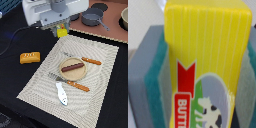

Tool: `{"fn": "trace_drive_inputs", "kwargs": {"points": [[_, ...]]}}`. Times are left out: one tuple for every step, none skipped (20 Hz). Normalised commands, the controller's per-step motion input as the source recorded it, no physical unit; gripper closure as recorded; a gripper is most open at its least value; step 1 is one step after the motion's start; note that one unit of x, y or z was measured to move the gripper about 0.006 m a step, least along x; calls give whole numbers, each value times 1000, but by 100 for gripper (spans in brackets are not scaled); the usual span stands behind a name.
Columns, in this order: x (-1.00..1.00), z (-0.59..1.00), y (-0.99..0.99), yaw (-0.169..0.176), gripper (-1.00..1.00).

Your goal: Interact with the objects in diverse but meaningful ways.

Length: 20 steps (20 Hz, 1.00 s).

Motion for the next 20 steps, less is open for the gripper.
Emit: {"fn": "trace_drive_inputs", "kwargs": {"points": [[729,-480,523,11,100],[757,-466,554,13,100],[717,-474,546,13,100],[711,-474,549,11,100],[709,-477,549,11,100],[671,-483,600,10,100],[643,-446,643,18,100],[600,-451,646,26,100],[526,-471,606,26,100],[483,-437,563,33,100],[577,-394,597,38,100],[591,-369,609,42,100],[543,-351,586,41,100],[546,-334,571,41,100],[514,-337,537,42,100],[454,-354,506,54,100],[571,-329,549,69,100],[557,-349,529,70,100],[474,-380,454,65,100],[469,-377,451,63,100]]}}
